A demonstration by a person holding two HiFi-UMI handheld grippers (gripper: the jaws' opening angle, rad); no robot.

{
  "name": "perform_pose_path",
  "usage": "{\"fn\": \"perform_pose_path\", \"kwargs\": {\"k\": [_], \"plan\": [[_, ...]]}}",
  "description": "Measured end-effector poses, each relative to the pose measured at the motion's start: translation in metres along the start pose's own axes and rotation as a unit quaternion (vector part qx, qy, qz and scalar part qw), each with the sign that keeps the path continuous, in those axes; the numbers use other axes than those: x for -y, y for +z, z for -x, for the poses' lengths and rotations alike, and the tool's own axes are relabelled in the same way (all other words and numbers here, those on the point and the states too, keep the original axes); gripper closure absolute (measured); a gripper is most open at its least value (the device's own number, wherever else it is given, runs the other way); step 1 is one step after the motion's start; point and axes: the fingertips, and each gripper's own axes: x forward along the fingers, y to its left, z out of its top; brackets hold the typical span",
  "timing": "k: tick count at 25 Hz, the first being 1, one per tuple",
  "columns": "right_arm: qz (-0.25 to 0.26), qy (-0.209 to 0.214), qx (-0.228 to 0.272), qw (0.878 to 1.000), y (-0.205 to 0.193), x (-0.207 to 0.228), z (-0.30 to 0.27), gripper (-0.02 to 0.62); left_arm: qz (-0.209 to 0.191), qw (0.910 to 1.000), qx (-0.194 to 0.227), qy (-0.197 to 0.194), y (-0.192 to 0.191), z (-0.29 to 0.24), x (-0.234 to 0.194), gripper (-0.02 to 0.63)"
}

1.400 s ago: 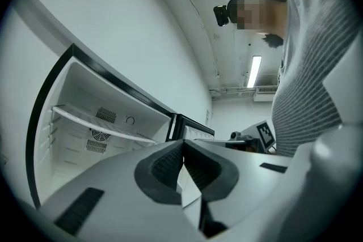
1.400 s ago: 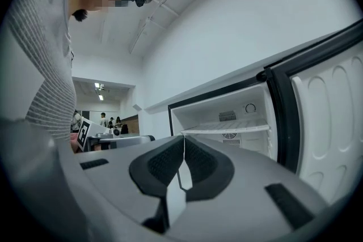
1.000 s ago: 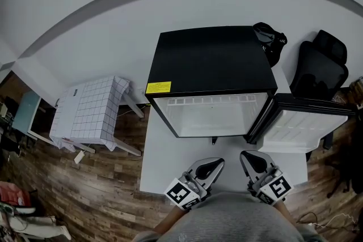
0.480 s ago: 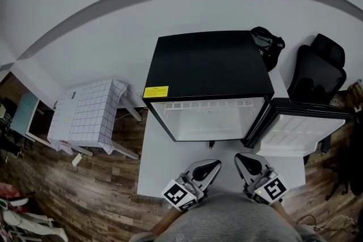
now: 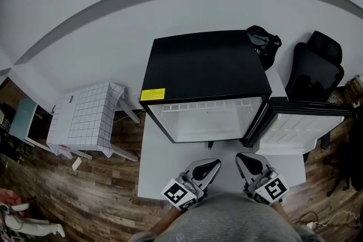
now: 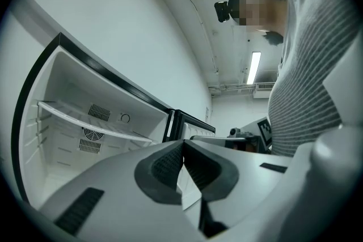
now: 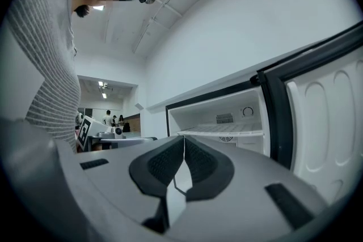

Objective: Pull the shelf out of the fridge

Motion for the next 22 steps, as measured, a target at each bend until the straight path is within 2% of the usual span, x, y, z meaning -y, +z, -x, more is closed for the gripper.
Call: {"fn": "perform_pose_path", "kwargs": {"k": [9, 16, 20, 22], "plan": [[-0.001, -0.003, -0.007, 1.0, -0.003, 0.004, -0.004, 0.583, 0.007, 1.0, 0.001, 0.006, 0.001, -0.001, -0.003, 0.595], [0.041, -0.005, -0.011, 0.999, -0.001, 0.014, -0.022, 0.581, 0.003, 0.9998, 0.0, 0.02, 0.001, 0.013, -0.009, 0.595], [0.071, 0.01, -0.009, 0.997, 0.002, 0.008, -0.036, 0.579, -0.002, 0.9994, 0.001, 0.034, 0.004, 0.026, -0.017, 0.595], [0.082, 0.015, -0.017, 0.996, 0.0, 0.006, -0.044, 0.548, -0.001, 0.9992, 0.001, 0.039, 0.006, 0.031, -0.019, 0.595]]}}
